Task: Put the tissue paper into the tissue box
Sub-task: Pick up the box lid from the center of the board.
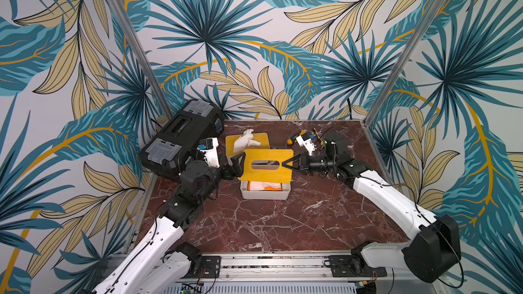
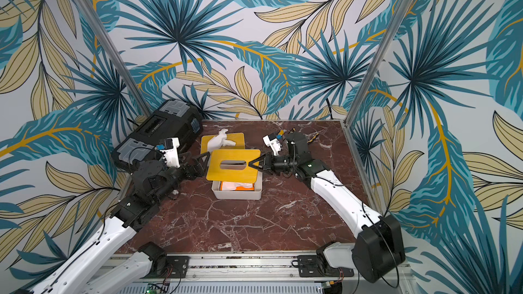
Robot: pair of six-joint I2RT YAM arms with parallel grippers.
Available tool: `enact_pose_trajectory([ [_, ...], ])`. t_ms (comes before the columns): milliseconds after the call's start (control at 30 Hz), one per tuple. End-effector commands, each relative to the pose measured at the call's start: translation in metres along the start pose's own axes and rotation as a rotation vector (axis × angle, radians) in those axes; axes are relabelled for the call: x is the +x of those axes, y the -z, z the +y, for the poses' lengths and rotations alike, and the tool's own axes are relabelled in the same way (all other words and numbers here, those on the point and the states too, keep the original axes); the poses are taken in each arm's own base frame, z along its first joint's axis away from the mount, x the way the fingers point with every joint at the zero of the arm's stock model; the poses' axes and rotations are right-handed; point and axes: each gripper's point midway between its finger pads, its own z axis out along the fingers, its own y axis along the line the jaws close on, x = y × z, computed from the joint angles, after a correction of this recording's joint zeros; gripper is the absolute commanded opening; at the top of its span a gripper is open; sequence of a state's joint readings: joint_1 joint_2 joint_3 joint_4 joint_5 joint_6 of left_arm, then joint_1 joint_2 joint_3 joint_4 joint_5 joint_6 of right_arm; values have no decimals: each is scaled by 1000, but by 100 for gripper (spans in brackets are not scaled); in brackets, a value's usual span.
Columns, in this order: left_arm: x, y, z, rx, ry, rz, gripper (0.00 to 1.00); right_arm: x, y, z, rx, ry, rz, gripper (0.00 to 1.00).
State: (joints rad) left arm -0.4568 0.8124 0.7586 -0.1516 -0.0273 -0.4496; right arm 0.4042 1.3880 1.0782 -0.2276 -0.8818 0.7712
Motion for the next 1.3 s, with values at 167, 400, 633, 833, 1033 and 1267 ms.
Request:
enact_pose_trajectory([
  [167, 21, -4, 17, -73, -123, 112, 100, 5, -20, -34, -70, -67, 156, 0],
  [400, 45, -20, 27, -84, -109, 223, 100, -12, -19, -49, -108, -64, 127, 0],
  [633, 59, -31, 31, -65, -78, 273, 100, -13, -19, -64, -117, -37, 139, 0],
  [833, 66, -34, 35, -72, -74, 295, 100, -14, -18, -80, -139, 0, 118, 0],
  [1033, 64, -39, 34, -59, -67, 279, 100, -13, -19, -83, -155, 10, 121, 0],
  [1267, 74, -45, 37, -61, -63, 310, 100, -14, -22, -92, -153, -28, 126, 0],
])
